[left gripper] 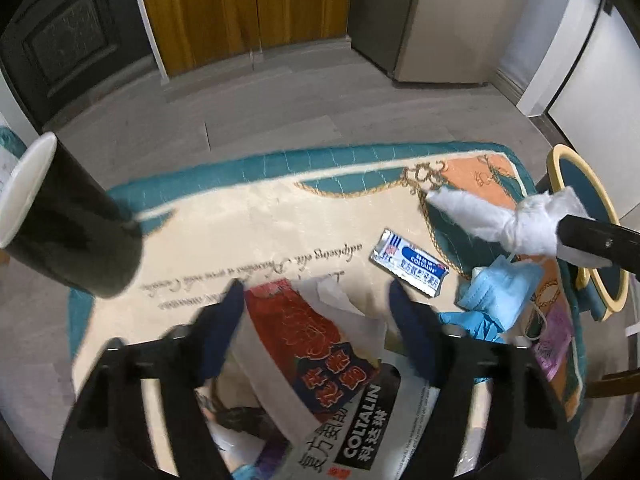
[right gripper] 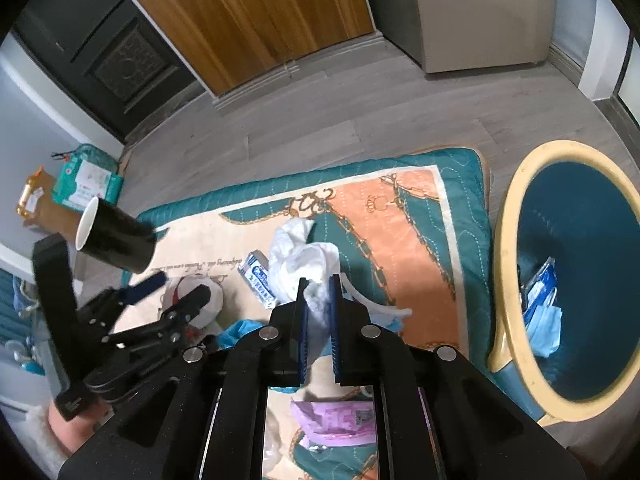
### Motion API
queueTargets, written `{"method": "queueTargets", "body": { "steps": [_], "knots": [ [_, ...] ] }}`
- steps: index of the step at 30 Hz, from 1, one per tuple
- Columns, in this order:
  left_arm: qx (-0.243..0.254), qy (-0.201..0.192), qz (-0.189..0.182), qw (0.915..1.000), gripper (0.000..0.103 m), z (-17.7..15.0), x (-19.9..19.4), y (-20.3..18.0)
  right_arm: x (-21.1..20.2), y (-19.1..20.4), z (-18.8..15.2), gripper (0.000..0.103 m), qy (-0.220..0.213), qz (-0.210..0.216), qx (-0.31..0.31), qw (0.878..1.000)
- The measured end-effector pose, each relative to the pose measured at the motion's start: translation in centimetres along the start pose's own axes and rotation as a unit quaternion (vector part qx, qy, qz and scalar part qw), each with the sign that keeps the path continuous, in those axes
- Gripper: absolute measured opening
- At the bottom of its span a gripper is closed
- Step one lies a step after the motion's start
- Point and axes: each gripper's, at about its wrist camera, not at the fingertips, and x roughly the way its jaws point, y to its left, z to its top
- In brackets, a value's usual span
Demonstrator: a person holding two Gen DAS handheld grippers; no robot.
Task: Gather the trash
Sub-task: 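Grasp the white box with the left tool while the right tool grasps white tissue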
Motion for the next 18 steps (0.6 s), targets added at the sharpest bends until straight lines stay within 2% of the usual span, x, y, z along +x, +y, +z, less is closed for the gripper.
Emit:
{"method": "queueTargets", "body": {
  "steps": [4, 5, 6, 12, 18],
  "knots": [
    [0.003, 0.012, 0.004, 0.9999, 0.030, -0.3, 0.6, -0.2, -0.1, -0.3, 0.1, 0.010, -0.003, -0.001, 0.000, 1.000],
    [0.002, 0.011, 0.003, 0.9999, 0.017, -0.2, 0.5, -0.2, -0.2, -0.4, 0.1, 0.010, -0.004, -0.001, 0.001, 1.000],
    [0.001, 0.010, -0.001, 0.9999, 0.015, -0.2, 0.4, -0.2, -0.2, -0.4, 0.1, 0.010, -0.004, -0.001, 0.002, 1.000],
    [0.008, -0.003, 0.002, 1.0000, 0.014, -0.4, -0.6, -0.3, -1.2, -0.2, 0.1, 0.010, -0.012, -0.002, -0.001, 1.000],
    [0.012, -0.036, -0.008, 0.9992, 0.014, -0.3, -3.2, -0.6, -3.2, -0.1, 0.1, 0.010, -0.032, -0.007, -0.008, 0.999]
  ]
}}
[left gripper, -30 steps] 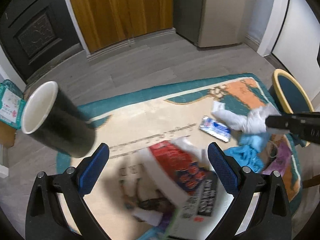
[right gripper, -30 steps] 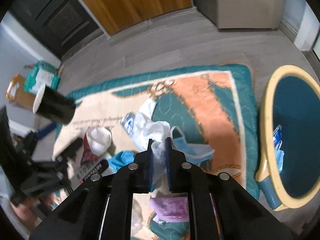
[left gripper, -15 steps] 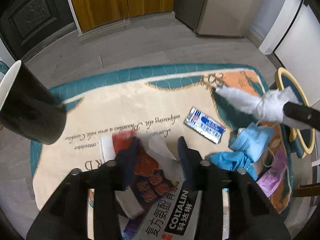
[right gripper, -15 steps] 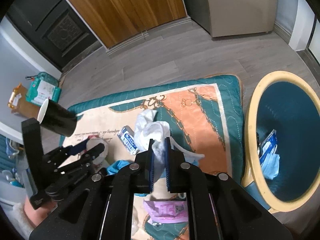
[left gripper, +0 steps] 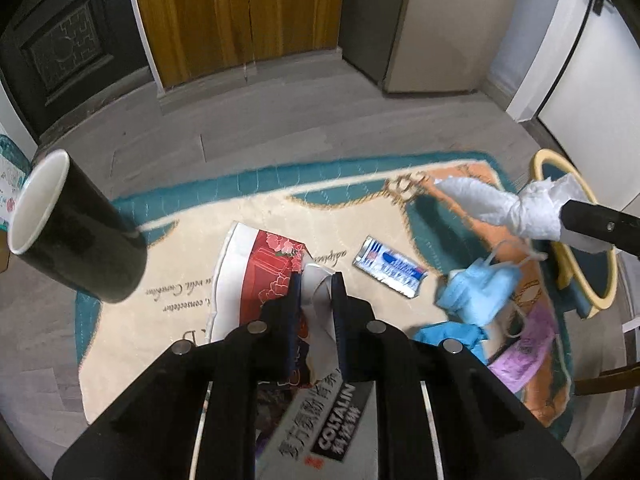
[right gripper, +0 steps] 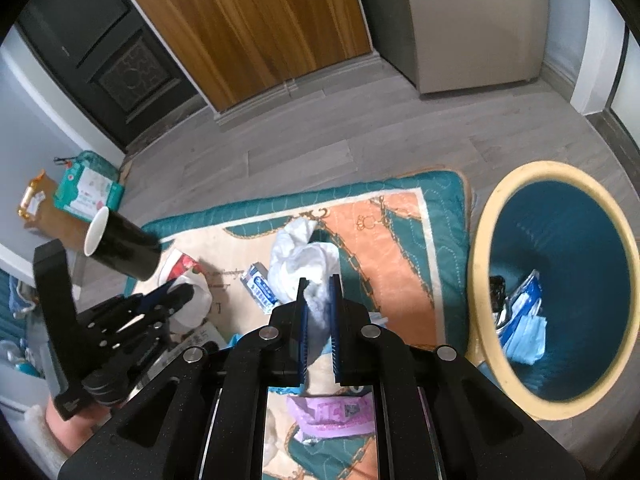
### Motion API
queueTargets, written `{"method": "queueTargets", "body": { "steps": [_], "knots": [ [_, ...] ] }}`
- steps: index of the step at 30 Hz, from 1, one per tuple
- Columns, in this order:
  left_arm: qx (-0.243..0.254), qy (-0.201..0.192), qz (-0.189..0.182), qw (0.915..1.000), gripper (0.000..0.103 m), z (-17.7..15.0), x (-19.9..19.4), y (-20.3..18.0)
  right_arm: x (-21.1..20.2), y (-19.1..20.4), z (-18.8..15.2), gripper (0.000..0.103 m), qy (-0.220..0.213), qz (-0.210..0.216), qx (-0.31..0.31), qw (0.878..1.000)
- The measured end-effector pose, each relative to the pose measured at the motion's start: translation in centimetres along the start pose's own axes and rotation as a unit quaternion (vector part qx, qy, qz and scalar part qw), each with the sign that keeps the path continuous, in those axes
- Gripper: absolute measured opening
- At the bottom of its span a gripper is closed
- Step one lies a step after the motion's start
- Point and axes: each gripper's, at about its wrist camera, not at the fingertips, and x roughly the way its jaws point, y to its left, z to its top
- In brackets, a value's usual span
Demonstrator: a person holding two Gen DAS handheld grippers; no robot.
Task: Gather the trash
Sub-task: 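Grasp the white box with the left tool while the right tool grasps white tissue, then carry both items over the teal bin and open both tools to drop them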
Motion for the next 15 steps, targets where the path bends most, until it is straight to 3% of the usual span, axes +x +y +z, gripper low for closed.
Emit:
{"method": "queueTargets", "body": {
  "steps": [15],
  "knots": [
    [0.042, -0.120, -0.022, 0.9916, 0.014, 1.3, -9.3, -3.2, -6.9, -0.9, 0.1, 0.010, -0.066, 0.007, 0.011, 0.998]
  ]
}}
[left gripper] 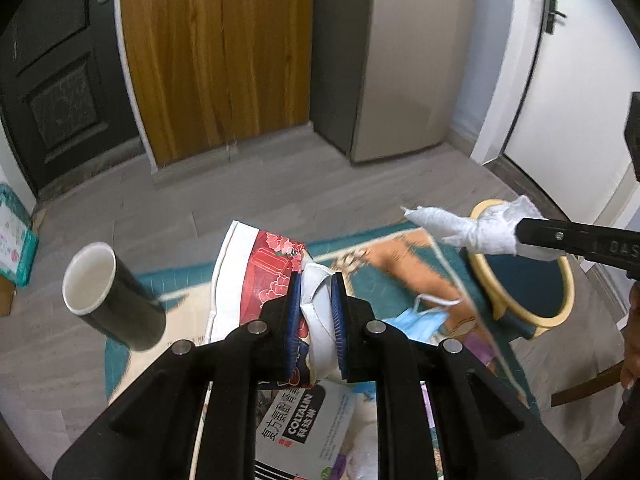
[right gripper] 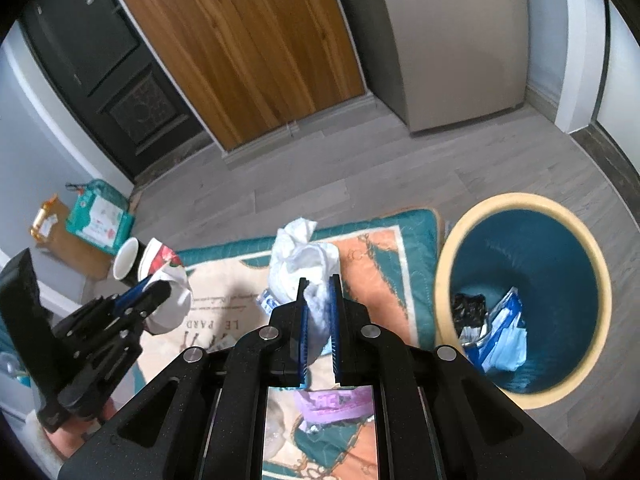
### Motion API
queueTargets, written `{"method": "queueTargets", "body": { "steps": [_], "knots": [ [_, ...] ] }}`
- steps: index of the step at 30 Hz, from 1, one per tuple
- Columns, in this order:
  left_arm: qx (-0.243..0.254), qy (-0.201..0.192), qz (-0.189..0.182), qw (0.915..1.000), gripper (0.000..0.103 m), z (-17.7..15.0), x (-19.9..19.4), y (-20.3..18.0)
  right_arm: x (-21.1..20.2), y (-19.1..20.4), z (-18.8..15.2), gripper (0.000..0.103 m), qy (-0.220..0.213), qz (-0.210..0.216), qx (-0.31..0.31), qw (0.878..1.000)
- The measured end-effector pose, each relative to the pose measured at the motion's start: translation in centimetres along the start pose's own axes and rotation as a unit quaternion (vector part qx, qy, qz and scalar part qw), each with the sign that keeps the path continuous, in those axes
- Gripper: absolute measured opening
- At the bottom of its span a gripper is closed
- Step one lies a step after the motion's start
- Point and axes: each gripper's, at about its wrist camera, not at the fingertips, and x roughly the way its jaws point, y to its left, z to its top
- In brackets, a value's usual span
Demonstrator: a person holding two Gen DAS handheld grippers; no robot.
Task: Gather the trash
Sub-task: 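Carry both items over the teal bin and open both tools to drop them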
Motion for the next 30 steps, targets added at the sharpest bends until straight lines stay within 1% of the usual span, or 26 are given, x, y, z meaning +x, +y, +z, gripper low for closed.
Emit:
{"method": "queueTargets", "body": {
  "steps": [4, 7, 11, 17, 22, 30],
  "knots": [
    [0.030, -0.027, -0.011, 0.9991, 0.014, 0.9, -1.6, -2.4, -1.8, -0.7, 0.4, 0.010, -0.023, -0.008, -0.005, 1.000],
    [0.055, -0.040, -0.015, 0.9976, 0.014, 1.2, -2.1, -4.1, -2.7, -2.1, 0.4, 0.010, -0.031, -0.019, 0.001, 0.999],
    [0.071, -0.051, -0.029, 0.9957, 0.014, 1.8, -2.2, -6.2, -3.6, -4.0, 0.3, 0.010, -0.038, -0.028, 0.011, 0.999],
    [0.096, -0.061, -0.045, 0.9925, 0.014, 2.8, -1.7, -9.0, -5.0, -6.7, 0.0, 0.010, -0.051, -0.048, 0.018, 0.997],
    [0.109, -0.064, -0.059, 0.9902, 0.014, 3.2, -1.1, -11.5, -6.1, -9.8, -0.5, 0.010, -0.056, -0.069, 0.033, 0.996],
    [0.133, -0.063, -0.076, 0.9861, 0.014, 3.1, 0.0, -15.8, -7.5, -15.6, -1.8, 0.010, -0.049, -0.097, 0.079, 0.991]
  ]
}}
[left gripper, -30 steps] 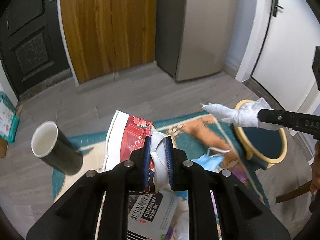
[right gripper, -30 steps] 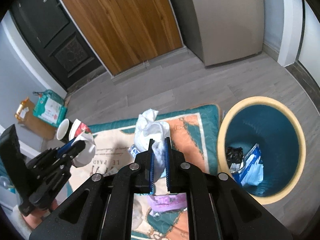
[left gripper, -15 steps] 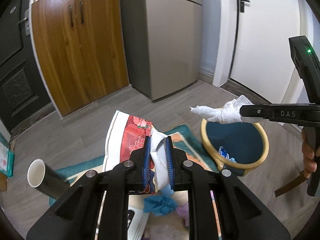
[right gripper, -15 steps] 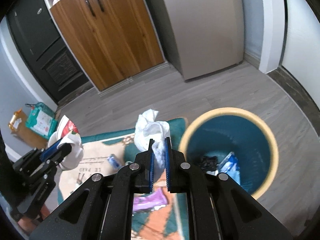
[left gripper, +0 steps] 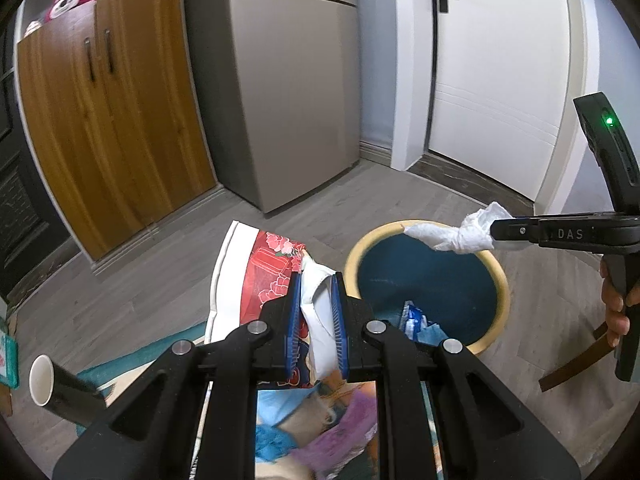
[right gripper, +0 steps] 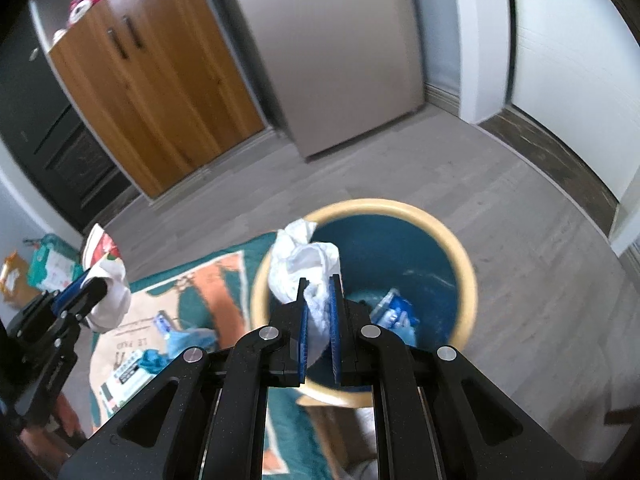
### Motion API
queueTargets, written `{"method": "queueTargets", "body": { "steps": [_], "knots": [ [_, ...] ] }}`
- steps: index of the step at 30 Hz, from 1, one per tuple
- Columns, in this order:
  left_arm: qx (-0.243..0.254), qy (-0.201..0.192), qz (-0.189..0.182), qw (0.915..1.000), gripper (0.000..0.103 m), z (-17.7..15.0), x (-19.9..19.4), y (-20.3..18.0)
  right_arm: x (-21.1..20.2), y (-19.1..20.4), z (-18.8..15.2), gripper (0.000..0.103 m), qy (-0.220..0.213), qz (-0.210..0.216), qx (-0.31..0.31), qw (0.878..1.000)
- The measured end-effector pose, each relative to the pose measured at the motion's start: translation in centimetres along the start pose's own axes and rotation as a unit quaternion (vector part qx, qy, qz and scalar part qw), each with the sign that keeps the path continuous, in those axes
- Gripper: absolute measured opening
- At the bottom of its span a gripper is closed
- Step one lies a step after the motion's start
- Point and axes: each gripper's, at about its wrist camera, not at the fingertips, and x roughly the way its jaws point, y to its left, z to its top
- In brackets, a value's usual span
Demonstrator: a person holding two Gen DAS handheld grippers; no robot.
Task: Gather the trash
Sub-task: 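Carry both items over the teal bin and open both tools to drop them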
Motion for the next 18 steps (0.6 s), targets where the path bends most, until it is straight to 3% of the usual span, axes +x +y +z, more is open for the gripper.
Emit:
{"method": "queueTargets", "body": {
  "steps": [6, 11, 18],
  "knots": [
    [0.017, 0.009, -0.031, 0.9993, 0.014, 0.6, 2.1, -3.0, 0.6, -2.5, -0.3, 0.010, 0.023, -0.019, 0.019, 0.999],
    [0.024, 0.028, -0.102, 0.9941, 0.014, 0.2, 4.6, -6.1, 1.6, -3.9, -0.9, 0.010, 0.048, -0.032, 0.031, 0.998],
    [0.049, 0.049, -0.122, 0.9901, 0.017, -0.6, 7.8, -8.2, 2.8, -4.3, -1.2, 0.011, 0.063, -0.040, 0.024, 0.997]
  ]
}}
